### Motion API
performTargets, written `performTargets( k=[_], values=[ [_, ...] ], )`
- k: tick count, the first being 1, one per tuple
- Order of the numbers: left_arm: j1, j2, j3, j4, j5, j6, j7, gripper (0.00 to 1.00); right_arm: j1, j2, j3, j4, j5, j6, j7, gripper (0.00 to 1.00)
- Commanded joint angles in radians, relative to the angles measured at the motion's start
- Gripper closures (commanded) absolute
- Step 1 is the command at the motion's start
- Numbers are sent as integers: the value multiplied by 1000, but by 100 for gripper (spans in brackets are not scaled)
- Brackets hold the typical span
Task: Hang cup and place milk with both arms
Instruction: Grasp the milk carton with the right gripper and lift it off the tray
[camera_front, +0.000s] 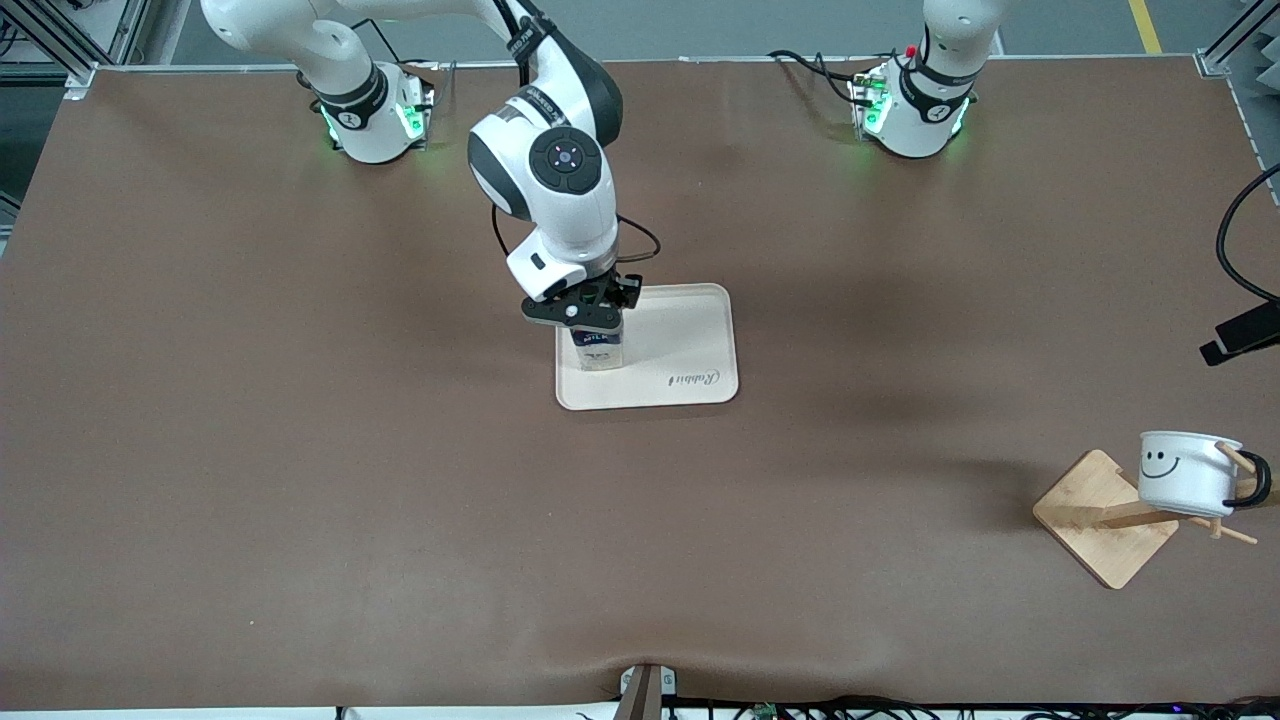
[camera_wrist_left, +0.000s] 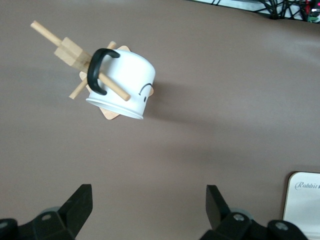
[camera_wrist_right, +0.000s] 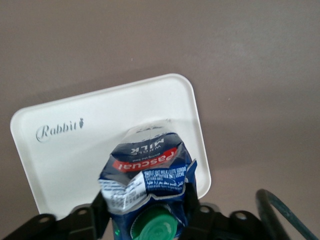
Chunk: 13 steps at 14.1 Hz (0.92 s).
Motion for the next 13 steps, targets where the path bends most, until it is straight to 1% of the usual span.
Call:
performTargets(
  k=[1, 2, 3, 4, 5, 6, 7, 8, 9, 10, 12, 13],
  values=[
    [-87, -31, 31, -10, -1, -14, 2, 0, -100, -46, 7, 70, 3, -150, -46, 100],
    [-159, -53, 130, -8, -10, -14, 7, 0, -124, -58, 3, 102, 27, -225, -86, 100],
    [-238, -83, 212, -14, -17, -14, 10, 0, -163, -65, 1, 137, 61, -302, -120, 100],
    [-318, -96, 288, -14, -15, -15, 10, 0, -213, -74, 2, 170, 86, -355, -158, 100],
    [-410, -116, 379, -16, -17, -38, 13, 0, -256, -94, 1, 178, 107, -391, -204, 100],
    [-460, -130, 431, -16, -18, -82, 18, 0, -307, -121, 1, 176, 112, -423, -242, 100],
    [-481, -146, 454, -28, -24, -95, 18, 0, -360, -138, 1, 175, 112, -469, -279, 100],
    [-515, -188, 488, -69, -59, -95, 15, 0, -416, -152, -1, 175, 110, -512, -320, 100],
    [-568, -231, 546, -123, -82, -86, 15, 0, -474, -164, -2, 168, 103, -550, -365, 100],
    [-607, -255, 580, -163, -98, -81, 16, 0, -529, -170, -2, 161, 94, -569, -396, 100],
    [-650, -317, 594, -227, -104, -83, 18, 0, -621, -180, -2, 126, 40, -569, -468, 100],
    [-676, -347, 616, -259, -106, -81, 15, 0, -655, -180, -2, 106, -4, -566, -494, 100]
  ],
)
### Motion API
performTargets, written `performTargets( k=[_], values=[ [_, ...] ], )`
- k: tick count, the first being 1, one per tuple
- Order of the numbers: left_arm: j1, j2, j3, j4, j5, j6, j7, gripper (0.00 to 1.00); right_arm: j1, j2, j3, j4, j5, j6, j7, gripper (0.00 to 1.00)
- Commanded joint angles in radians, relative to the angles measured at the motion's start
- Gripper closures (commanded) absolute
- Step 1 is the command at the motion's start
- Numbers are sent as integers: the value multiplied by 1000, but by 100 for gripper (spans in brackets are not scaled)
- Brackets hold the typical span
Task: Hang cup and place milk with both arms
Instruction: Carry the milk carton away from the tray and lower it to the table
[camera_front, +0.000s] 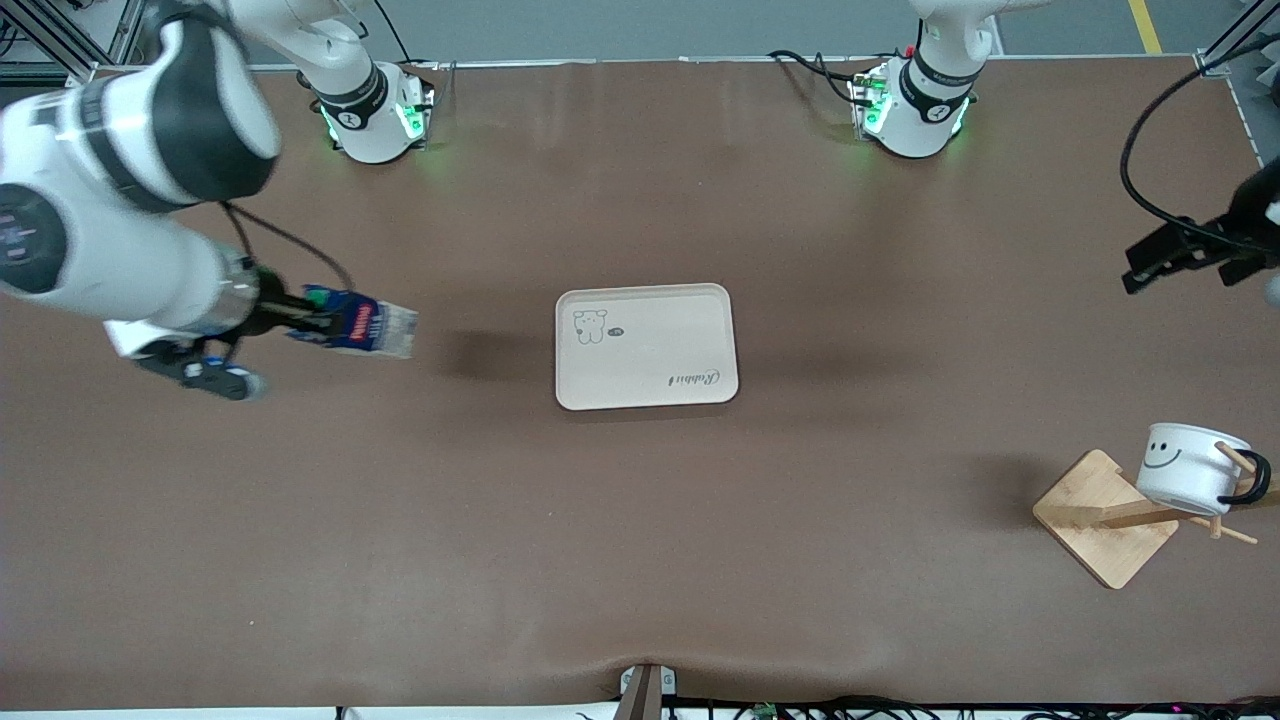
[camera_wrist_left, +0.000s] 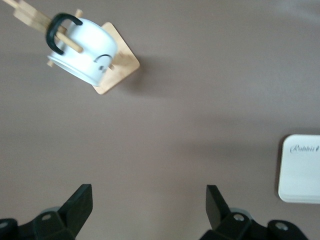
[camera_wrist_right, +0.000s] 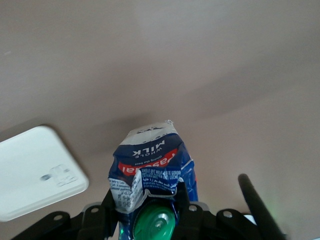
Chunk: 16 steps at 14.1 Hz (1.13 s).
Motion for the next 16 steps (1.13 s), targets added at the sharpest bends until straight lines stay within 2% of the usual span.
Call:
performTargets(
  k=[1, 4, 7, 9, 12, 16],
  values=[
    [-80, -128, 68, -142, -18, 17, 9, 0, -94, -21, 21, -69, -103, 8, -55, 100],
    [-172, -196, 148, -207, -23, 30, -8, 0, -177, -24, 22, -141, -142, 81, -136, 100],
    [-163, -219, 145, -235, -52, 39, -10, 0, -241, -36, 22, -241, -142, 178, -223, 100],
    [-162, -221, 142, -235, -52, 34, -8, 0, -284, -53, 24, -340, -140, 304, -315, 100],
    [-163, -221, 142, -235, -52, 34, -8, 0, -287, -100, 24, -480, -139, 471, -325, 100],
    [-168, -215, 141, -233, -52, 42, -8, 0, -298, -105, 24, -523, -139, 507, -343, 100]
  ],
)
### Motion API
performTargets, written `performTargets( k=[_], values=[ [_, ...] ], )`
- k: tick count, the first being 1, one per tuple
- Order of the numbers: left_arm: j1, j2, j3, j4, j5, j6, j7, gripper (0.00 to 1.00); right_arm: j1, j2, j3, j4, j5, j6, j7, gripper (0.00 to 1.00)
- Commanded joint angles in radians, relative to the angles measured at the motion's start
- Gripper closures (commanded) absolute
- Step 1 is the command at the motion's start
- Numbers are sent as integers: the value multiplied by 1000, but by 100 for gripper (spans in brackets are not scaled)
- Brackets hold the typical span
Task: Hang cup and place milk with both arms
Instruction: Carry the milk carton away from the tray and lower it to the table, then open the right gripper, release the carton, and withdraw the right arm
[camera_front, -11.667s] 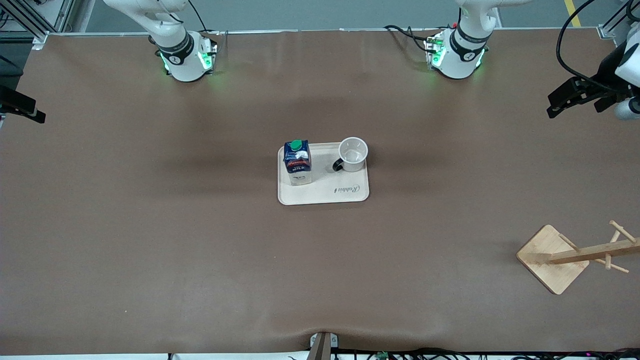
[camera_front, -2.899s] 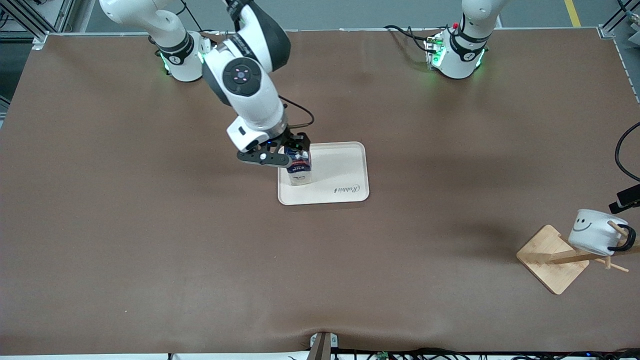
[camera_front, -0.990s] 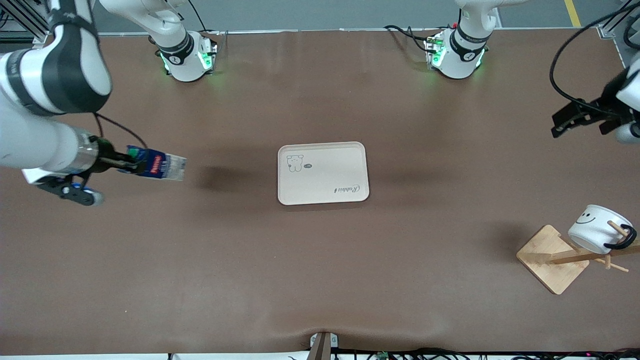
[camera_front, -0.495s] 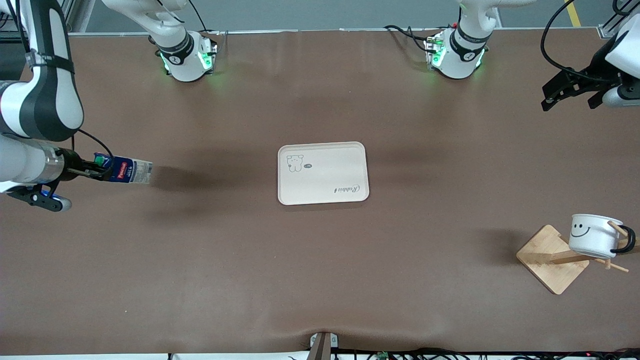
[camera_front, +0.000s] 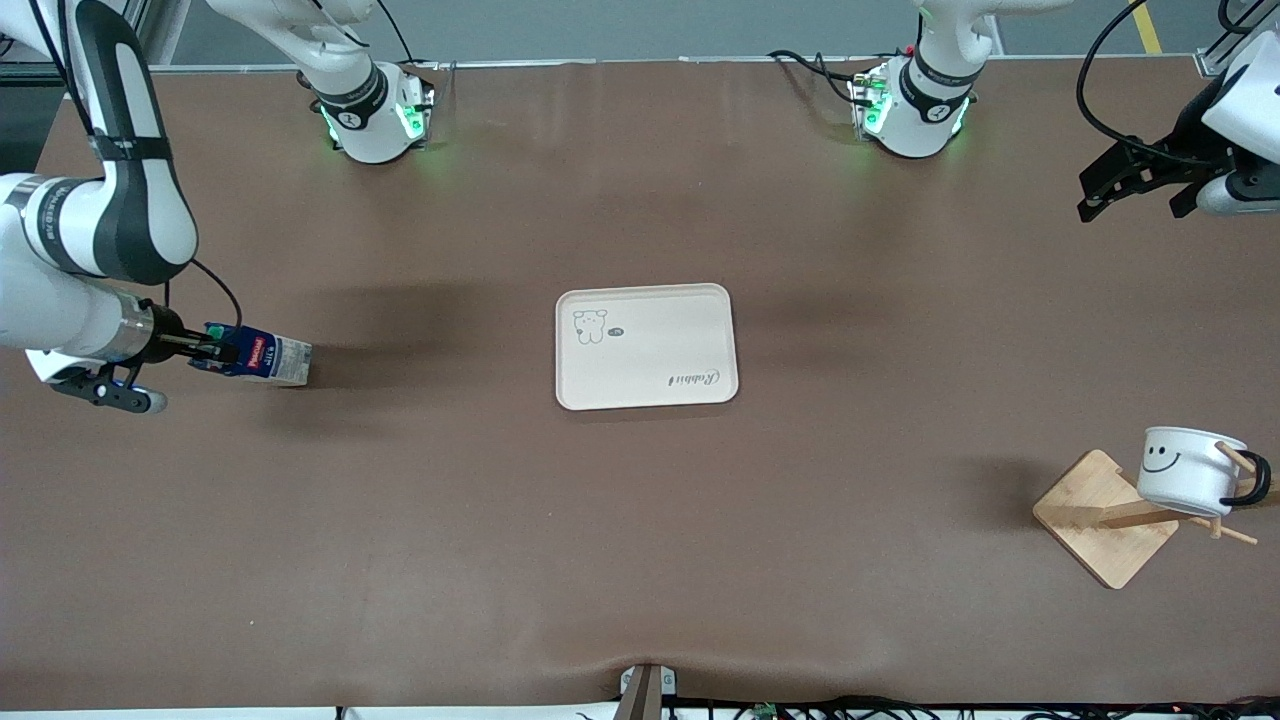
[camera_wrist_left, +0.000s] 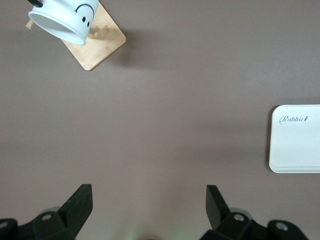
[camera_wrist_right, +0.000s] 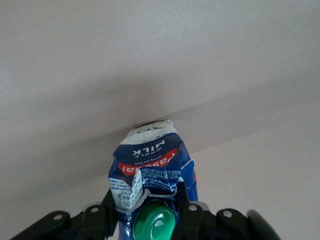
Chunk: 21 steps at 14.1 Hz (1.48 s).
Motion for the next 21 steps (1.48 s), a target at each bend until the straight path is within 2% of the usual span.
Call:
performTargets(
  k=[1, 4, 5, 6, 7, 8, 9, 17, 19, 21],
  values=[
    [-8, -14, 3, -13, -16, 19, -4, 0, -23, -48, 16, -48, -16, 8, -15, 100],
    [-9, -18, -6, -4, -12, 15, -4, 0, -29, -48, 18, -80, -16, 11, -18, 100],
    [-5, -17, -9, 14, -12, 9, 0, 0, -27, -48, 18, -80, -16, 10, -20, 56],
    [-5, -14, -9, 17, -14, 9, 0, 0, -27, -48, 18, -80, -16, 8, -20, 19],
    [-3, -11, -9, 18, -14, 7, 8, 0, -27, -48, 18, -80, -16, 7, -22, 10],
    [-3, -9, -9, 16, -14, 7, 11, 0, -26, -48, 18, -80, -16, 4, -22, 8],
    [-2, -6, -9, 16, -14, 7, 14, 0, -26, -48, 18, -80, -16, 3, -22, 0],
    [1, 4, 1, 24, -5, -11, 22, 0, -29, -45, 18, -57, -16, -7, -48, 0],
    [0, 8, 1, 25, -5, -10, 22, 0, -24, -34, 18, 51, -17, -149, -49, 0],
    [0, 8, 1, 24, -5, -11, 22, 0, 8, -25, 22, 172, -17, -389, -40, 0]
  ],
)
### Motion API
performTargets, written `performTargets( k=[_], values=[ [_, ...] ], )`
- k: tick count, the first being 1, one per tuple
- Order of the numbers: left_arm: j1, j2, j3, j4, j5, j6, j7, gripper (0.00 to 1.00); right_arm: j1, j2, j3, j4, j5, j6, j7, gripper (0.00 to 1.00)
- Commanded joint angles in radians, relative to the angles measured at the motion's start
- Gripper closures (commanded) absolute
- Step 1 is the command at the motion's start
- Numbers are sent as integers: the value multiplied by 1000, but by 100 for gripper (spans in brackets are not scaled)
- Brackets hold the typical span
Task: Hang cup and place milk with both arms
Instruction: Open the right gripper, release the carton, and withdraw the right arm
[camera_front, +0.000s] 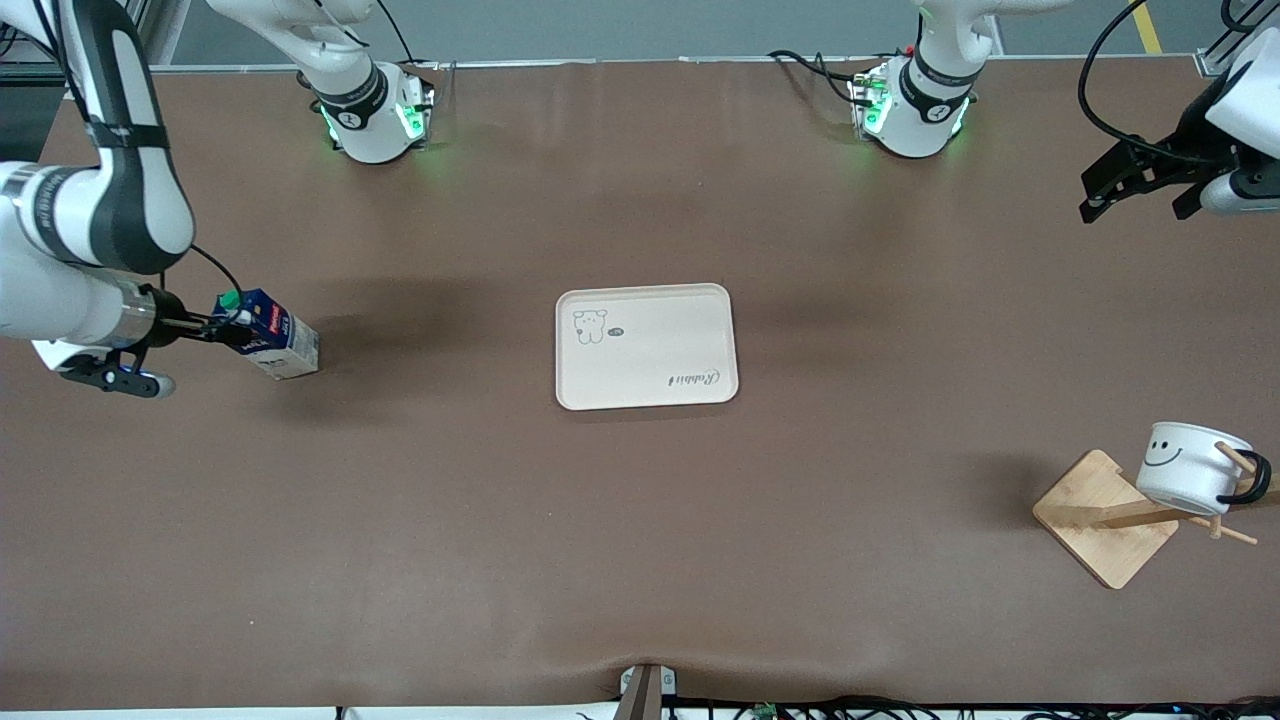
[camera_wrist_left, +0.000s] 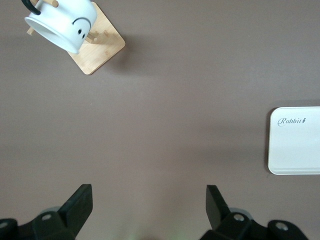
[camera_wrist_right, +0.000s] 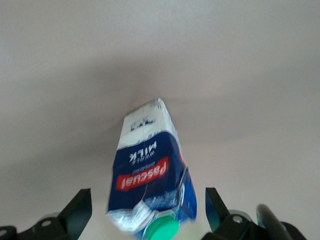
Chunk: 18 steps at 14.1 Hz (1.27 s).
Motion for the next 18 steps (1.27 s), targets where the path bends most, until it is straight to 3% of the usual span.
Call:
performTargets(
  k=[1, 5, 10, 12, 15, 18],
  values=[
    [0, 1, 2, 10, -4, -14, 16, 0, 31, 18, 18, 169, -17, -246, -2, 0],
    [-2, 3, -1, 12, -4, -14, 13, 0, 35, 63, 19, 444, -3, -336, -323, 0],
    [-3, 3, -5, 13, -4, -14, 2, 0, 19, 109, 12, 719, -24, -313, -309, 0],
    [-3, 3, -5, 13, -4, -14, 3, 0, 36, 91, 18, 736, -6, -334, -306, 0],
    [-2, 4, -7, 13, -4, -14, 13, 0, 87, 48, 29, 705, -20, -474, -309, 0],
    [-2, 9, -4, 15, -4, -14, 16, 0, 70, 40, 25, 707, -17, -538, -316, 0]
  ],
)
